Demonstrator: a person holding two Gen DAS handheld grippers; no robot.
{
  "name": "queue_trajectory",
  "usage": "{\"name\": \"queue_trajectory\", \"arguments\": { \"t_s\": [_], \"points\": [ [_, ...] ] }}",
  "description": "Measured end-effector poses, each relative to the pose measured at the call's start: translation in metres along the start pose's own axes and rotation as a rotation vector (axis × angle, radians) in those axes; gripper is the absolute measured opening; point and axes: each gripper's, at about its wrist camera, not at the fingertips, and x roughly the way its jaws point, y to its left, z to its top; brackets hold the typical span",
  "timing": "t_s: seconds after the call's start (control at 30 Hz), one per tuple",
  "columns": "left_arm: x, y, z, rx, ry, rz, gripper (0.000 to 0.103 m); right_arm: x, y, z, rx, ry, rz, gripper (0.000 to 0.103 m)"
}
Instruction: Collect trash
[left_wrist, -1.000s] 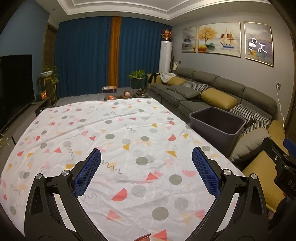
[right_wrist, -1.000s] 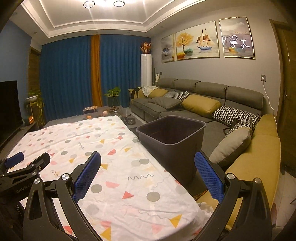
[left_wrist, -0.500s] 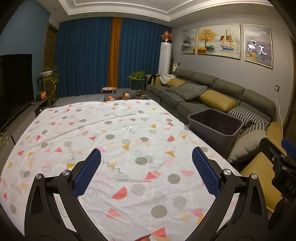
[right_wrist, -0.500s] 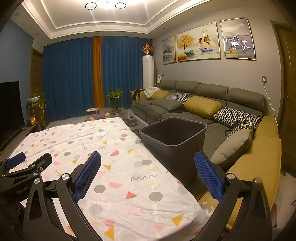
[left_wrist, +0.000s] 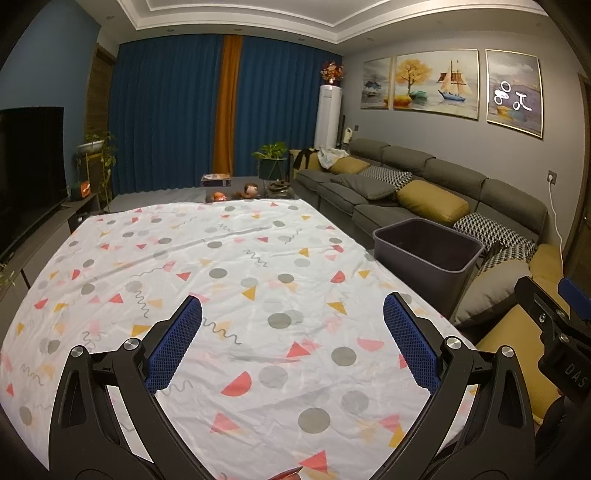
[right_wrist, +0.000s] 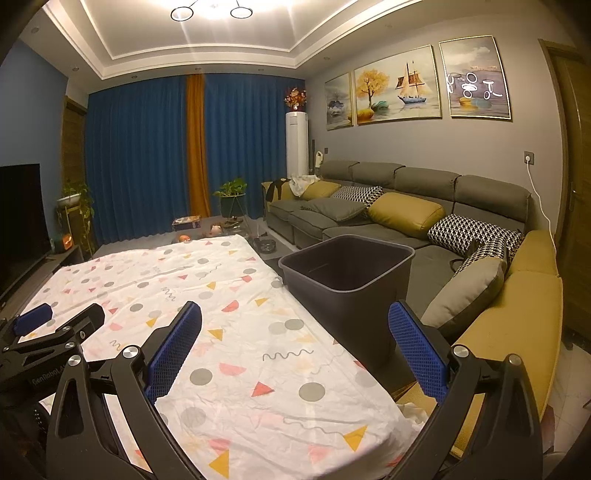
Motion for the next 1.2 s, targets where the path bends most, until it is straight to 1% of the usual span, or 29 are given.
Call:
{"name": "queue_trajectory", "arguments": {
  "t_s": [1.2],
  "points": [
    [-0.0034,-0.0010,0.0042,0.003,-0.002,-0.002,0.097,0.0003,-0.0006,0.0008,0.007,-0.004,0.009,0.097]
  ]
}}
